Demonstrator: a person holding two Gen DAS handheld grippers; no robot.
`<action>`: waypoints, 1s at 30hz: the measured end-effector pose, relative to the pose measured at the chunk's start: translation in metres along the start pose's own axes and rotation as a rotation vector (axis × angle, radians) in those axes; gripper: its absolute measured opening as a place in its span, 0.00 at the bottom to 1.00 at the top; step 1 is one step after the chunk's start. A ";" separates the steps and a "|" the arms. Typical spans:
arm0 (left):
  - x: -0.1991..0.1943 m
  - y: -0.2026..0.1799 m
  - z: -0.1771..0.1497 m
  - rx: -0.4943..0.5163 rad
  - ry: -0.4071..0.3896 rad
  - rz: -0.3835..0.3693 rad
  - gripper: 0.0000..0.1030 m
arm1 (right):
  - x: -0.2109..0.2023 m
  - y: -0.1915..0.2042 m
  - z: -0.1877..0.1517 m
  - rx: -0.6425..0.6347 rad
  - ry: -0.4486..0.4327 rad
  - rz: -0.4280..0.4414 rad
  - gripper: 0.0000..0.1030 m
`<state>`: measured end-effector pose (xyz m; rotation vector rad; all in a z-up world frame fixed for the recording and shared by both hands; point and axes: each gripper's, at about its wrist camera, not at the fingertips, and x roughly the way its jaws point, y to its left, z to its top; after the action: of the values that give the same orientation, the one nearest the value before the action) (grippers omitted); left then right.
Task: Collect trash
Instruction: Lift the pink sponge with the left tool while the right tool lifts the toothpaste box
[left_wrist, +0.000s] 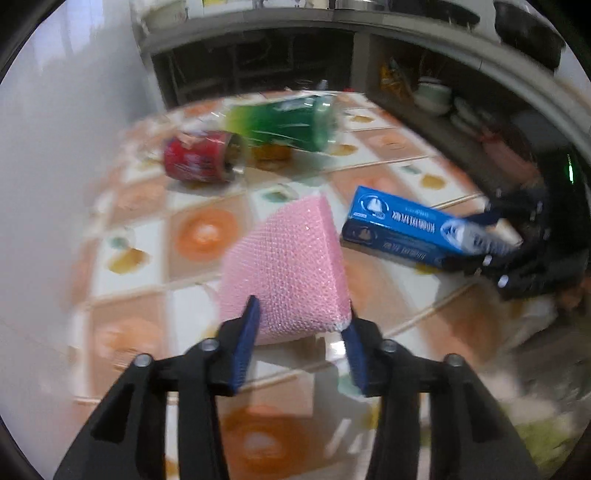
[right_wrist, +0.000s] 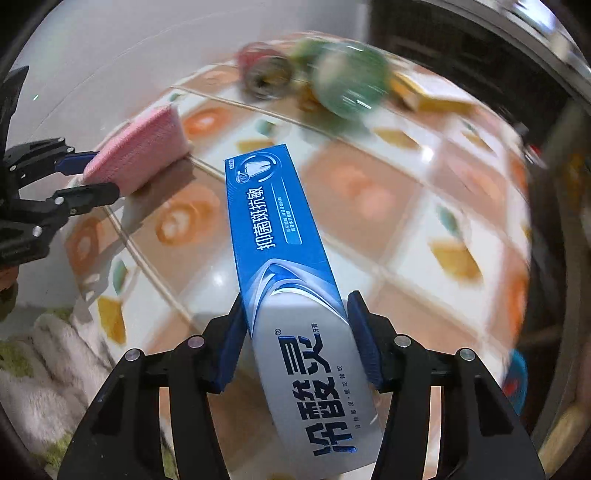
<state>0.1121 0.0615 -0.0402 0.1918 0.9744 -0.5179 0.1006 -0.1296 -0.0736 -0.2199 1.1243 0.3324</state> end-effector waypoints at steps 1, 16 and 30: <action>0.004 0.000 0.001 -0.037 0.013 -0.060 0.54 | -0.003 -0.003 -0.005 0.023 -0.004 0.001 0.49; 0.004 0.027 0.042 -0.137 -0.078 -0.330 0.74 | -0.006 -0.017 -0.033 0.234 -0.062 0.067 0.51; 0.103 0.024 0.085 -0.033 0.202 -0.427 0.67 | -0.005 -0.023 -0.036 0.286 -0.079 0.092 0.58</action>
<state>0.2336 0.0158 -0.0802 0.0032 1.2281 -0.8851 0.0768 -0.1640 -0.0836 0.0969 1.0918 0.2561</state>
